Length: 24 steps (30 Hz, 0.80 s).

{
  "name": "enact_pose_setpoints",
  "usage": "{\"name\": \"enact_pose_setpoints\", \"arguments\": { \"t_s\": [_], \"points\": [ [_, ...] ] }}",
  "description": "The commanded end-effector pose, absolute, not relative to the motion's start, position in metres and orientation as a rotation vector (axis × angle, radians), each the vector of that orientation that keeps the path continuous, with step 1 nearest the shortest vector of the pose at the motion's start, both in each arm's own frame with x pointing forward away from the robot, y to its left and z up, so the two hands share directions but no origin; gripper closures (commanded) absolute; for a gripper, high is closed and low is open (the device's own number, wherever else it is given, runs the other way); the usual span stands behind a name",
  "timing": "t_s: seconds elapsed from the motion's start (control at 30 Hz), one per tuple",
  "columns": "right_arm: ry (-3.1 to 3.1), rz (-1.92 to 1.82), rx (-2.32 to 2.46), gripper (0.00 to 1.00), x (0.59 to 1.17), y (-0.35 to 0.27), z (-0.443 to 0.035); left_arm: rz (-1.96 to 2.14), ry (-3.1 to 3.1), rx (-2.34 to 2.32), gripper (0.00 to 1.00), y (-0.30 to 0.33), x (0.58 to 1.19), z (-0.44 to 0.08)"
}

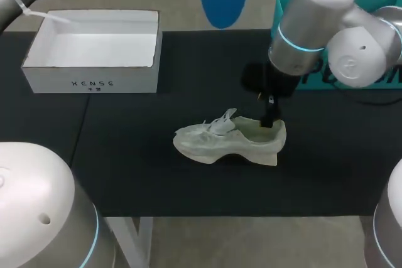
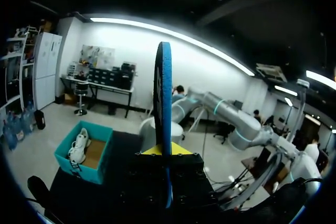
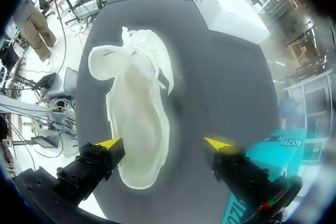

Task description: Take the shoe out of the shoebox, open the shoe tongue, remove and reinsert the insole, then place the shoe into the shoebox

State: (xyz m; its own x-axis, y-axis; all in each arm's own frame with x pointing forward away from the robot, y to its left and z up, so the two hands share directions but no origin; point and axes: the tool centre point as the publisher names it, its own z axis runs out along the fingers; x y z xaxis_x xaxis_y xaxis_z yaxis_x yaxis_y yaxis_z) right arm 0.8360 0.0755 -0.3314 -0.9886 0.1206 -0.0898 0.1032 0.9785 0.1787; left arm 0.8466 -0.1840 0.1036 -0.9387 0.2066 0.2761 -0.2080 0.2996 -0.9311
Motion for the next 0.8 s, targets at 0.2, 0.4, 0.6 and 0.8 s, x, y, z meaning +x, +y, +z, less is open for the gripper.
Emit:
{"name": "enact_pose_setpoints", "arguments": {
  "t_s": [0.2, 0.4, 0.6, 0.8],
  "points": [
    [3.081, 0.252, 0.187, 0.0, 0.845, 0.083, -0.375, 1.674, -2.228, -0.003, 1.0, -0.184, 0.848, 0.104],
    [3.11, 0.235, 0.182, 0.0, 0.845, 0.083, -0.393, 1.674, -2.228, -0.003, 1.0, -0.184, 0.848, 0.104],
    [3.123, 0.248, 0.164, 1.0, 0.847, 0.083, -0.396, 1.674, -2.228, -0.003, 1.0, -0.184, 0.848, 0.104],
    [3.125, 0.251, 0.16, 1.0, 0.845, 0.083, -0.395, 1.674, -2.228, -0.003, 1.0, -0.184, 0.848, 0.104]
  ]
}}
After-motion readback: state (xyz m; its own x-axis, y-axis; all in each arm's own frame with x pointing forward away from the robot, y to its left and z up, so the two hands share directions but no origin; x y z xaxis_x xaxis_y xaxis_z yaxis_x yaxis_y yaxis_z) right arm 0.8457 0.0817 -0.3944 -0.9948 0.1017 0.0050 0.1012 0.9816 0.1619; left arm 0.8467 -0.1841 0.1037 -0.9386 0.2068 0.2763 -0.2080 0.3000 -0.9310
